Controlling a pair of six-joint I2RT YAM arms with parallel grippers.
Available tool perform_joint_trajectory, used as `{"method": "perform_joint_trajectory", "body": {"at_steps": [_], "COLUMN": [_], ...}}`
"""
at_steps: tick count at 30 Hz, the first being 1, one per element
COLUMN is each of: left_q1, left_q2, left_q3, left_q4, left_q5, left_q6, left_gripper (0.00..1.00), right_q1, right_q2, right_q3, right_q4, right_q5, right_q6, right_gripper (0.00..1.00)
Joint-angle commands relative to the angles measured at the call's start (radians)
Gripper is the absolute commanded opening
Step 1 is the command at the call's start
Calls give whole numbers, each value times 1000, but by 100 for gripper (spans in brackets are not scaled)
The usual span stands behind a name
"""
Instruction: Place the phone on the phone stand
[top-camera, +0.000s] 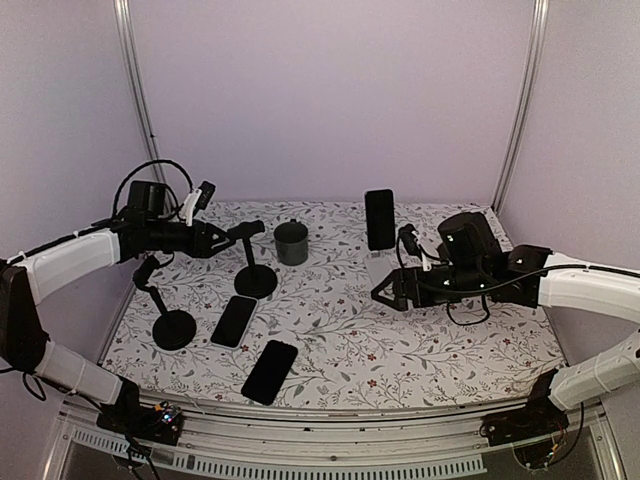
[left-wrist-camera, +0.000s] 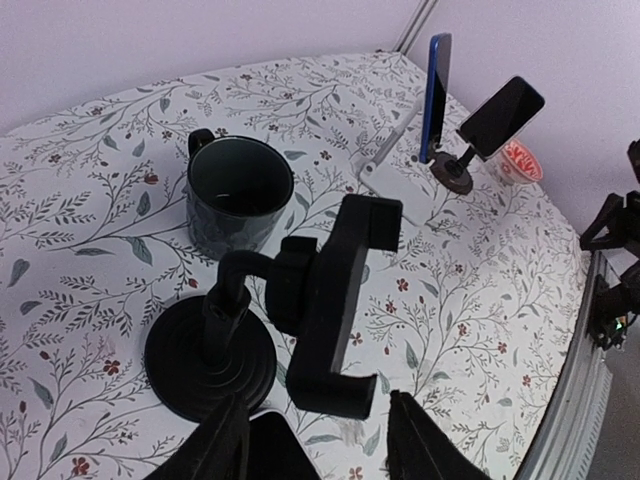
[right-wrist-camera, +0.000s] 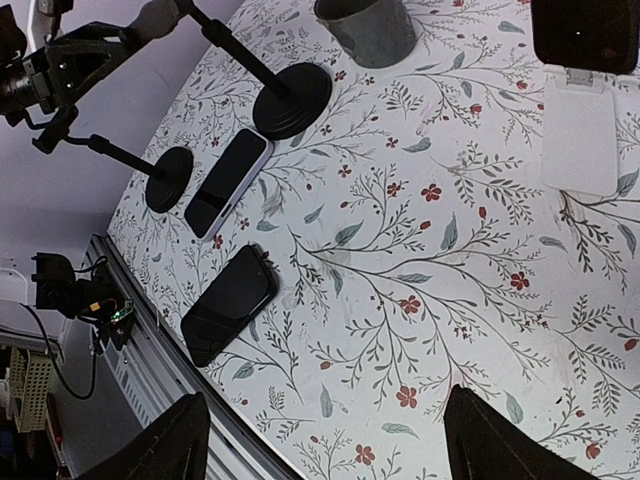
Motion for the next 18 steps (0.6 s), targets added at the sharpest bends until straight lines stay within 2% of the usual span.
{"method": "perform_joint_trajectory", "body": {"at_steps": [1,7,12,18], "left_q1": [-4,-7,-18,-48], "left_q2": [12,48,81,101], "left_q3": [0,19,41,62], "left_q4": [76,96,99,113], "left_q5": [46,119,129,163], "left_q6": [-12,-18,-17,-26], "left_gripper": [47,37,35,20], "right_q1": [7,7,7,7], "right_q2": [-17,-6,-18,-44], "right_q3": [-15,-12,-23,-51], "right_q4": [0,7,7,17], "right_q5": [7,2,10,23], "right_q6": [12,12,10,26], "right_gripper": [83,83,83,83]}}
